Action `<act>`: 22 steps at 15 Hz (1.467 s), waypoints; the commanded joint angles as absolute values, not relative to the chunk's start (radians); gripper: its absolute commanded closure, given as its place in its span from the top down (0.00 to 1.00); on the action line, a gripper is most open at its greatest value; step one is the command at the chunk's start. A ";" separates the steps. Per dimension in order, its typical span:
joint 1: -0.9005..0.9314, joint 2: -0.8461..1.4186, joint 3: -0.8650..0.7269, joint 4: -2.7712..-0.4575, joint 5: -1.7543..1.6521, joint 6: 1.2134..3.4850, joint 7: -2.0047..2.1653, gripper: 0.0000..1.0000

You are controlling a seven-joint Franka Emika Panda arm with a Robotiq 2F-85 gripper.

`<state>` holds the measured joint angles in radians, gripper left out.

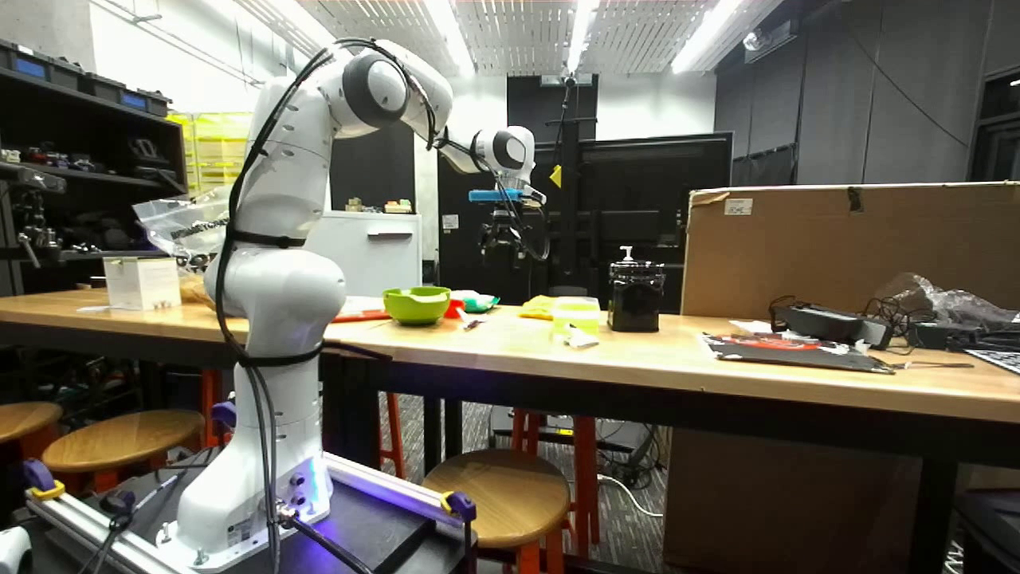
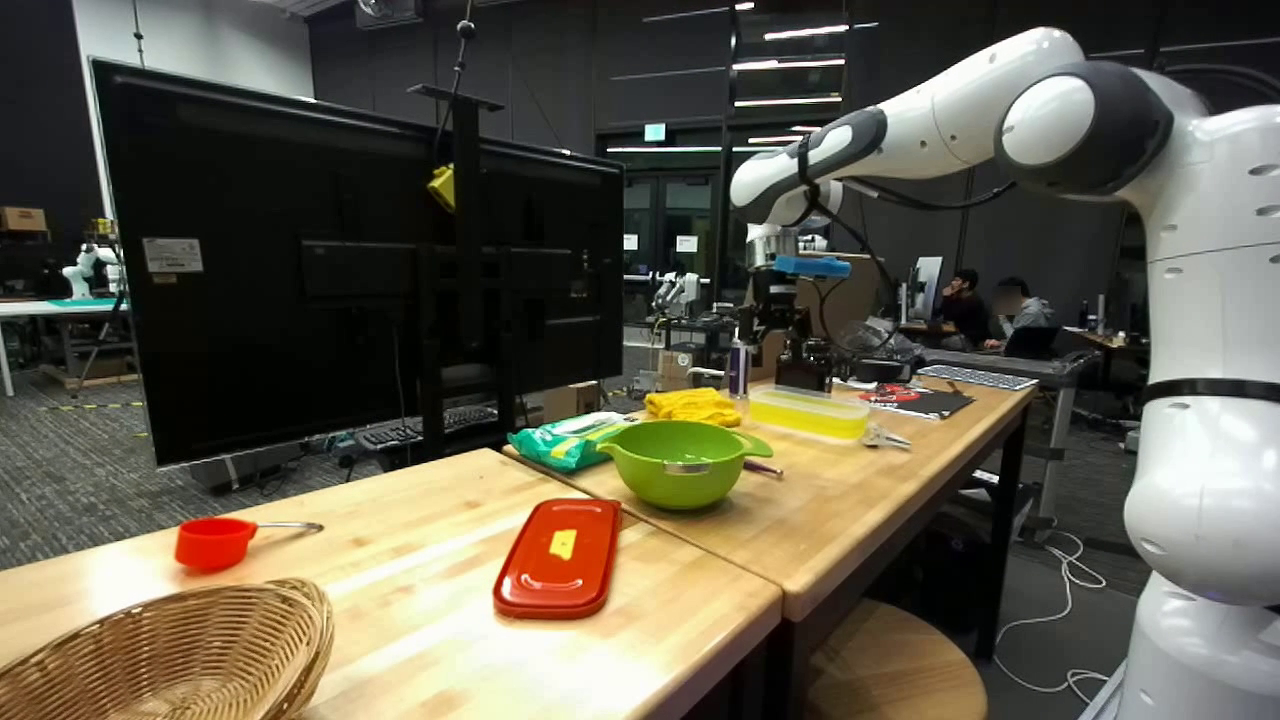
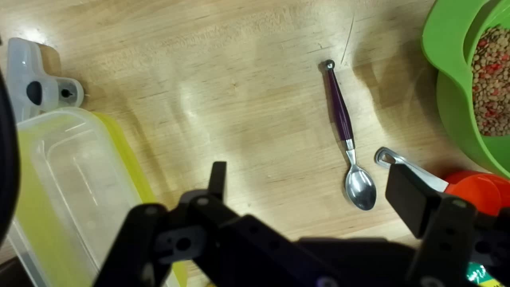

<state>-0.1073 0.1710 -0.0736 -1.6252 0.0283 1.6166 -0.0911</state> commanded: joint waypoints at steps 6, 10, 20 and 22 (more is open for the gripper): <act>-0.085 0.038 -0.065 -1.794 0.035 1.639 -0.057 1.00; -0.073 0.006 -0.060 -1.851 0.046 1.652 -0.036 1.00; -0.048 -0.043 -0.048 -1.939 0.052 1.686 0.007 1.00; -0.048 -0.048 -0.047 -1.951 0.054 1.696 0.004 1.00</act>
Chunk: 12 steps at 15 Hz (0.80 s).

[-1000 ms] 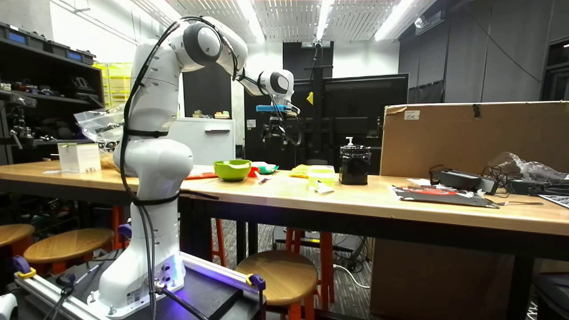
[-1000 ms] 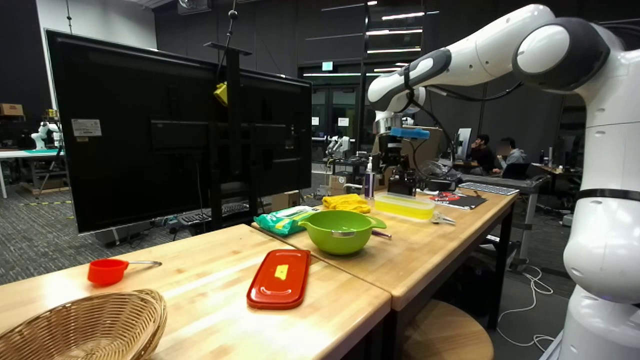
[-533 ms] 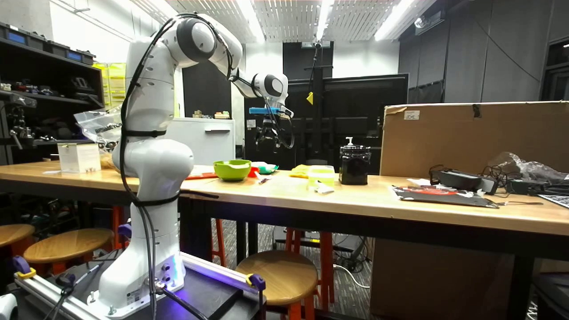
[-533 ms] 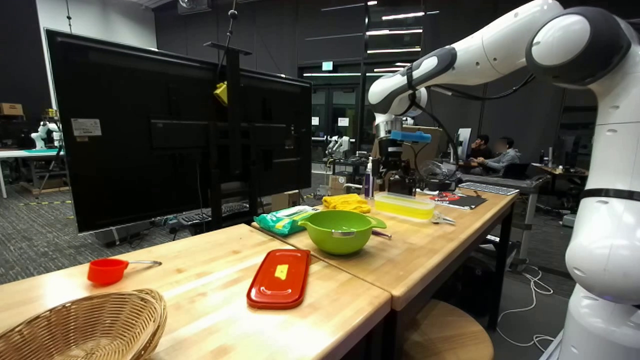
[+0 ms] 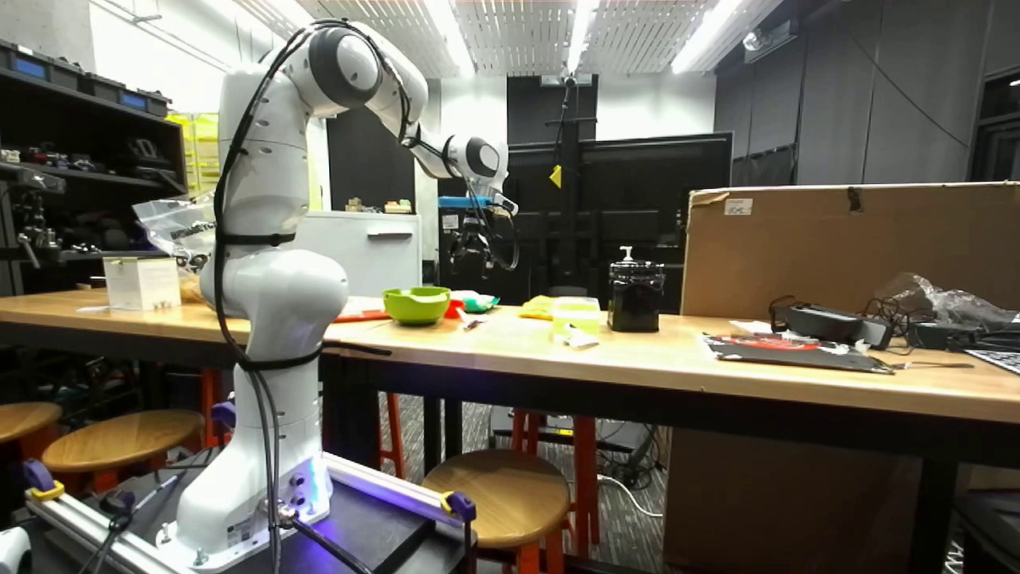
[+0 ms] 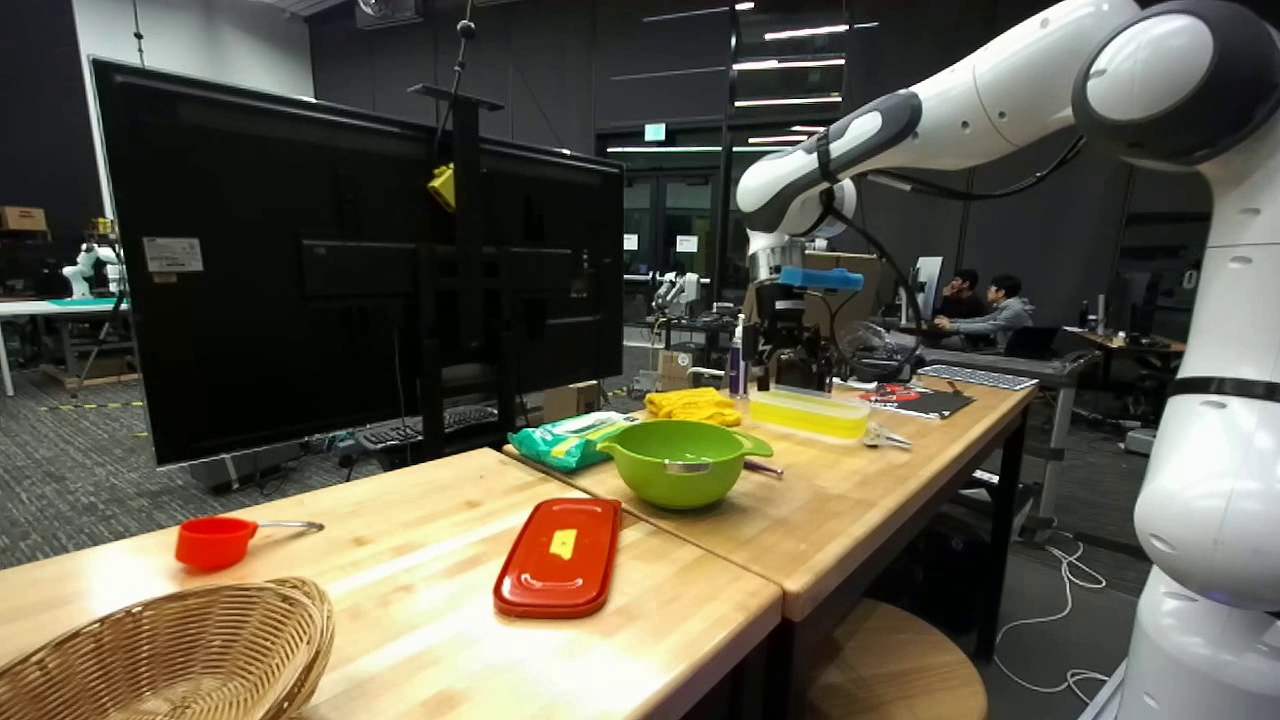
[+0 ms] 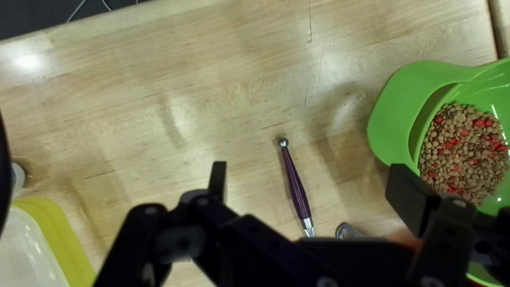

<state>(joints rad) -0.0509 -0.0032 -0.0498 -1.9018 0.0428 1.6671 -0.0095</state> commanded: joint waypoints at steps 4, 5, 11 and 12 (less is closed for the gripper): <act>-0.047 -0.051 -0.046 -1.970 0.063 1.721 -0.003 1.00; -0.047 -0.050 -0.046 -1.972 0.067 1.725 -0.005 1.00; -0.048 -0.041 -0.048 -1.987 0.083 1.758 -0.013 1.00; -0.048 -0.037 -0.048 -1.987 0.083 1.762 -0.015 1.00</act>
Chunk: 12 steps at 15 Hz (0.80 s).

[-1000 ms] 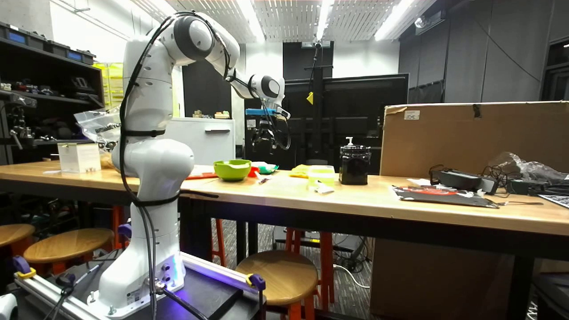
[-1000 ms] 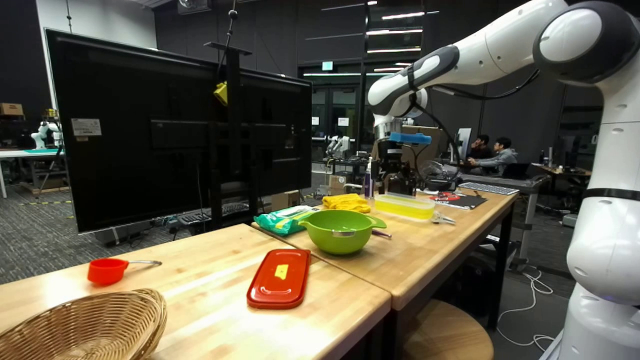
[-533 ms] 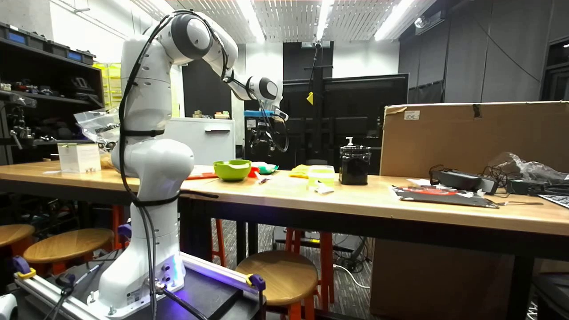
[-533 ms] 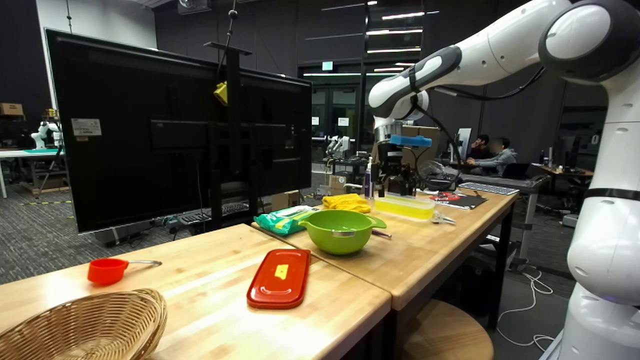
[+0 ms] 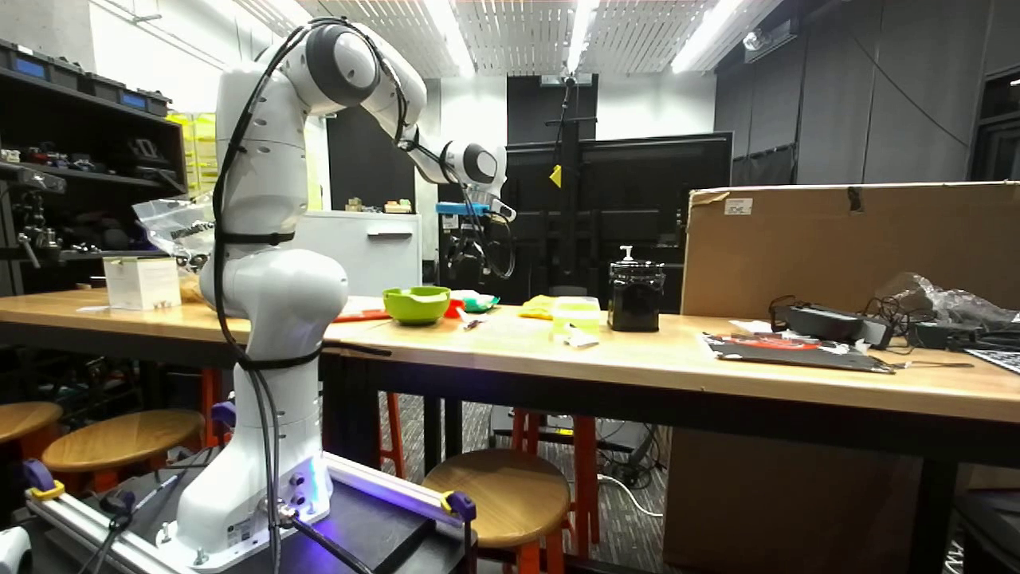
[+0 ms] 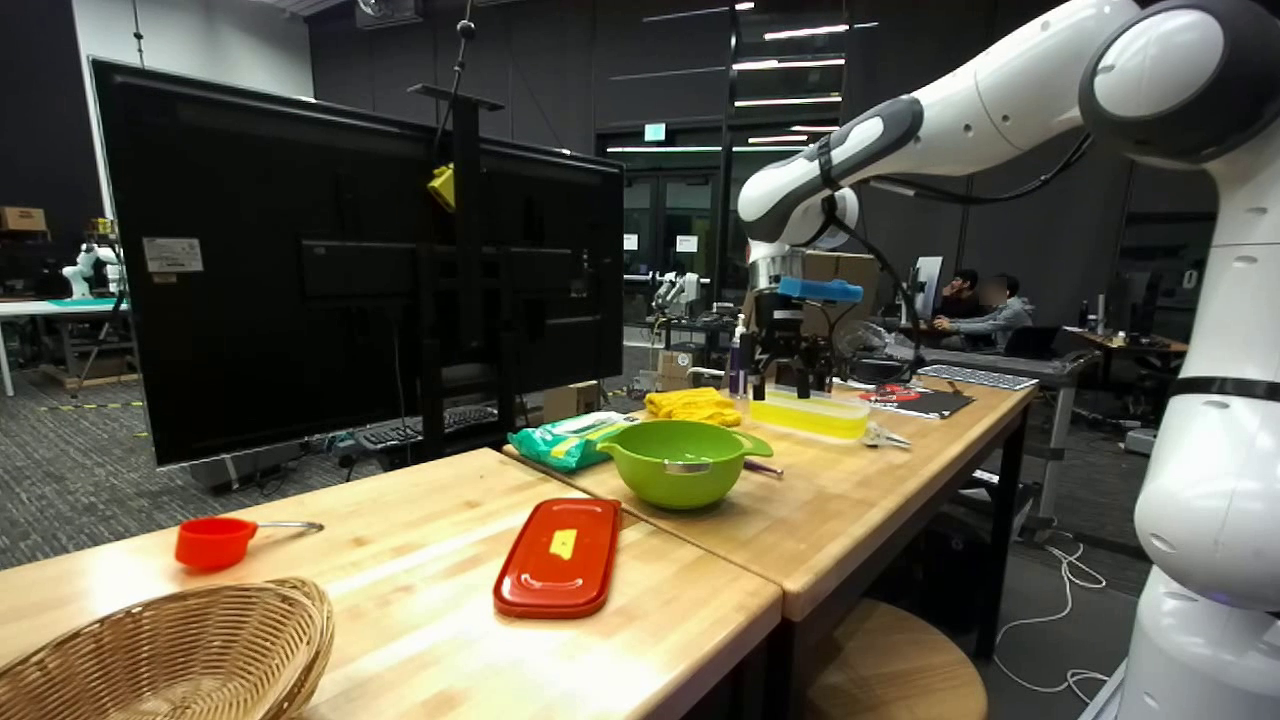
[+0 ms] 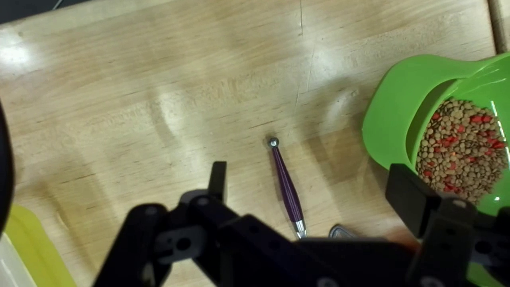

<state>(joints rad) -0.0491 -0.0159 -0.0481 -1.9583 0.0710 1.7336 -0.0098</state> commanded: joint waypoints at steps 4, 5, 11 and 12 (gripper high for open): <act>-0.049 -0.023 -0.048 -1.989 0.081 1.788 -0.027 1.00; -0.049 -0.019 -0.049 -1.989 0.082 1.796 -0.032 1.00; -0.054 0.019 -0.053 -1.984 0.093 1.857 -0.086 1.00; -0.055 0.026 -0.054 -1.983 0.098 1.868 -0.101 1.00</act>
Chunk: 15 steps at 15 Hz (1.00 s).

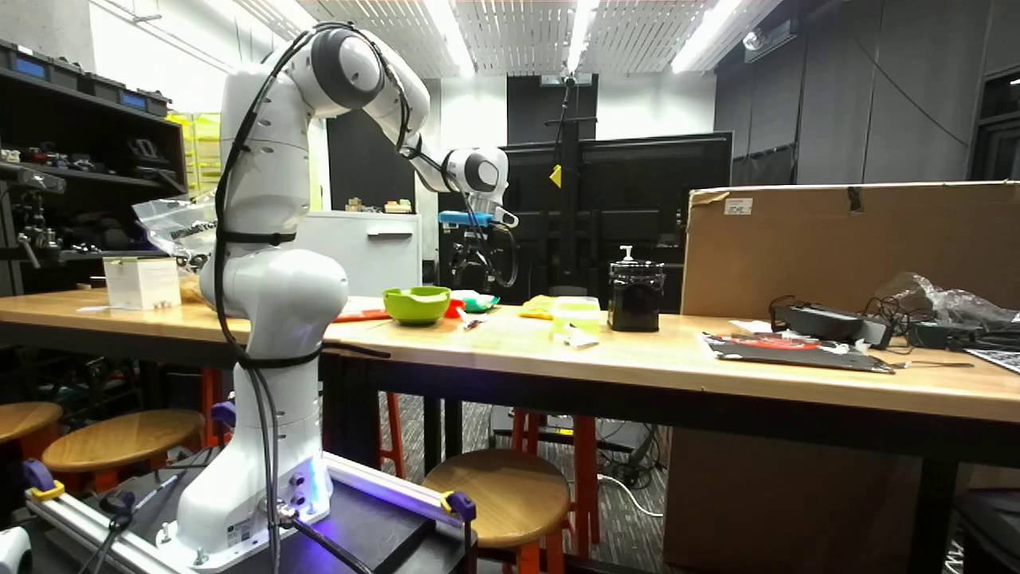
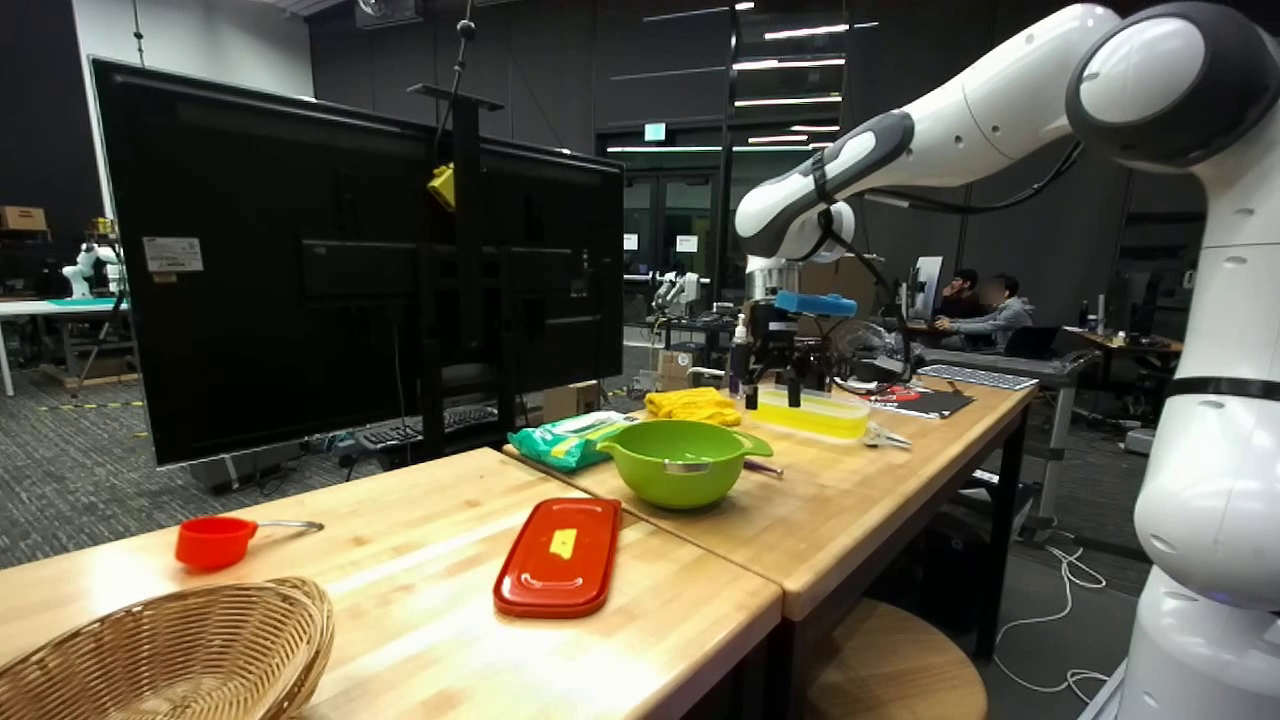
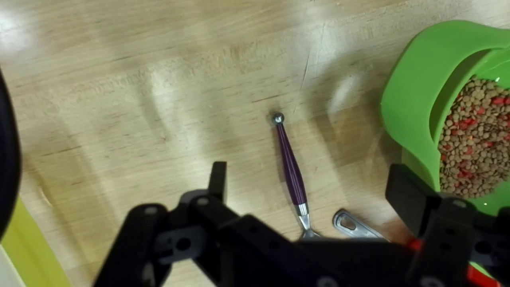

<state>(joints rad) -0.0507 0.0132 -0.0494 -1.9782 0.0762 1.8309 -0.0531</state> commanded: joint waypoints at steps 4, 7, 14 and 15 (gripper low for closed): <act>-0.065 0.058 -0.058 -1.982 0.117 1.908 -0.155 1.00; -0.072 0.076 -0.061 -1.981 0.129 1.925 -0.190 1.00; -0.072 0.089 -0.055 -2.009 0.169 1.990 -0.178 1.00; -0.072 0.093 -0.054 -2.014 0.171 2.007 -0.173 1.00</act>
<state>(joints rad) -0.0711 0.0993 -0.0587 -1.9847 0.1530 1.9587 -0.1756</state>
